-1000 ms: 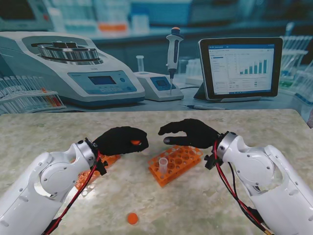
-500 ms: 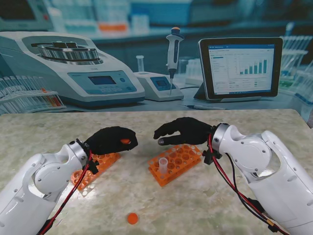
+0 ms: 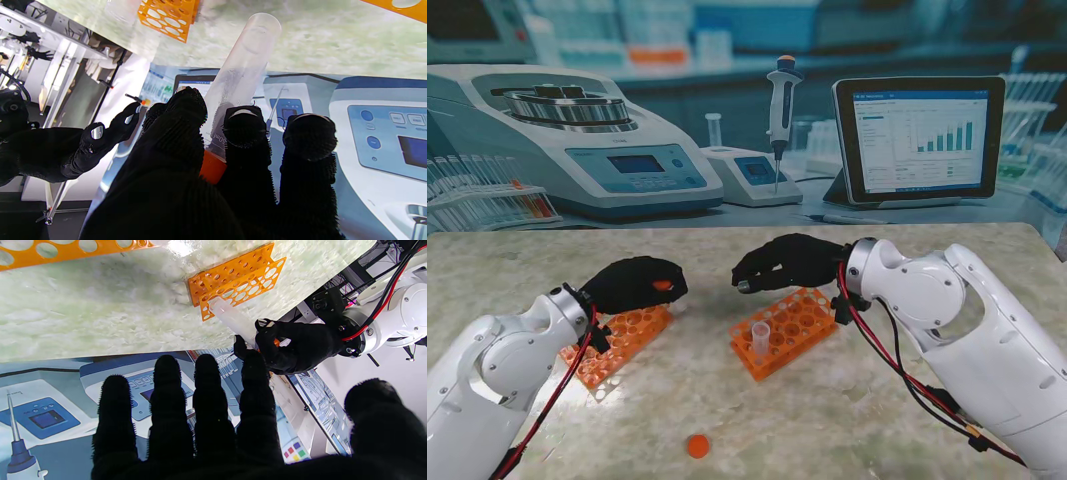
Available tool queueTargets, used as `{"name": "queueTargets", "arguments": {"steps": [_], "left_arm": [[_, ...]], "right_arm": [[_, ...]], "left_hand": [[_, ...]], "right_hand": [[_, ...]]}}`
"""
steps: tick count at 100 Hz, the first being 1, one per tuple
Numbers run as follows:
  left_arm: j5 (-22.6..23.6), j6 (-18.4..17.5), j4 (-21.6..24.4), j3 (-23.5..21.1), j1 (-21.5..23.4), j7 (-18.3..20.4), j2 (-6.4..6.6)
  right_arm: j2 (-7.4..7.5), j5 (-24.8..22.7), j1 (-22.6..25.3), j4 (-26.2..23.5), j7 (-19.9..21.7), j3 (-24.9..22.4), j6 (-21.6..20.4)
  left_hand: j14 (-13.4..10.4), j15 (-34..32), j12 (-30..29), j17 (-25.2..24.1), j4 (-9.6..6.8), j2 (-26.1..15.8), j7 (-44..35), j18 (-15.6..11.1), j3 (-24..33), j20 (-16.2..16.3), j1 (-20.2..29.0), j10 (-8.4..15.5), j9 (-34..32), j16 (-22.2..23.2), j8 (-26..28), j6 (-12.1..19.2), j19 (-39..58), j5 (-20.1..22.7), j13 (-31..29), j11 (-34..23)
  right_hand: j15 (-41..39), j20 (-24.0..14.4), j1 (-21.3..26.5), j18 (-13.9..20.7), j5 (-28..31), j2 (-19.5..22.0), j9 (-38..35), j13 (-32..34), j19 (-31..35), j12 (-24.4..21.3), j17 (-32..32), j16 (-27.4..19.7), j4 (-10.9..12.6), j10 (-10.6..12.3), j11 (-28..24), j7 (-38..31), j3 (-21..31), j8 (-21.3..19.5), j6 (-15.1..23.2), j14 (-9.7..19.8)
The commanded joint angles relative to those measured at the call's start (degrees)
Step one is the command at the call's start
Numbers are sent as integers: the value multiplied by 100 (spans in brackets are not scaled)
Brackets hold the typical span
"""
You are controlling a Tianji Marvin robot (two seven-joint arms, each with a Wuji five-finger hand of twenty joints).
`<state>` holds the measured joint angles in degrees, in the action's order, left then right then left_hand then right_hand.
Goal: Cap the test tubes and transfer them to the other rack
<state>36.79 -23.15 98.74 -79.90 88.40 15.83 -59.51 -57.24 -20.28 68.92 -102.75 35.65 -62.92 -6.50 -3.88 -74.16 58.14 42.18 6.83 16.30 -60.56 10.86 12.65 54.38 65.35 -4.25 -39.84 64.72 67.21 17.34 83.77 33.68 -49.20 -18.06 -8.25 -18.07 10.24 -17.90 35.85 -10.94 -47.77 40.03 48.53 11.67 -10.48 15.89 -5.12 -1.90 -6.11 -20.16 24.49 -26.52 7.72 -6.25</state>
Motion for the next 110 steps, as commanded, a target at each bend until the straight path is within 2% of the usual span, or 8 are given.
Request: {"name": "queueTargets", "arguments": {"steps": [1, 53, 71, 110], "left_arm": [[15, 6, -33, -42, 31, 26, 29], [169, -81, -9, -328, 194, 13, 40], [242, -113, -14, -470, 252, 24, 48], [439, -169, -153, -760, 359, -121, 39]], "right_arm": [[-31, -33, -99, 39, -6, 64, 42], [-9, 213, -1039, 389, 494, 707, 487], [-20, 198, -1052, 439, 458, 726, 503], [-11, 74, -764, 354, 370, 432, 449]], "left_hand": [[-474, -16, 512, -8, -428, -1131, -1227, 117, 1914, 264, 862, 366, -961, 106, 291, -658, 40, 575, 125, -2596], [-444, -24, 518, -55, -427, -1127, -1235, 146, 1919, 300, 862, 357, -959, 134, 284, -653, 49, 582, 137, -2601], [-436, -26, 518, -84, -426, -1132, -1234, 161, 1916, 312, 862, 360, -961, 140, 282, -660, 52, 581, 140, -2600], [-424, -24, 517, -96, -426, -1132, -1233, 171, 1916, 326, 862, 365, -961, 148, 276, -650, 55, 580, 144, -2597]], "right_hand": [[85, 107, 40, -105, 77, -163, 39, -171, -104, 31, 93, -88, -126, 178, -10, -16, -110, -4, 192, 164], [76, 126, 69, -120, 141, -173, -10, -138, -94, 39, 102, -92, -125, 199, -33, -66, -143, -34, 208, 184], [73, 134, 75, -124, 142, -167, -3, -134, -95, 40, 111, -91, -124, 201, -31, -64, -151, -39, 181, 187], [67, 144, 99, -135, 180, -154, -41, -119, -86, 53, 109, -85, -120, 243, -49, -81, -168, -59, 178, 168]]}}
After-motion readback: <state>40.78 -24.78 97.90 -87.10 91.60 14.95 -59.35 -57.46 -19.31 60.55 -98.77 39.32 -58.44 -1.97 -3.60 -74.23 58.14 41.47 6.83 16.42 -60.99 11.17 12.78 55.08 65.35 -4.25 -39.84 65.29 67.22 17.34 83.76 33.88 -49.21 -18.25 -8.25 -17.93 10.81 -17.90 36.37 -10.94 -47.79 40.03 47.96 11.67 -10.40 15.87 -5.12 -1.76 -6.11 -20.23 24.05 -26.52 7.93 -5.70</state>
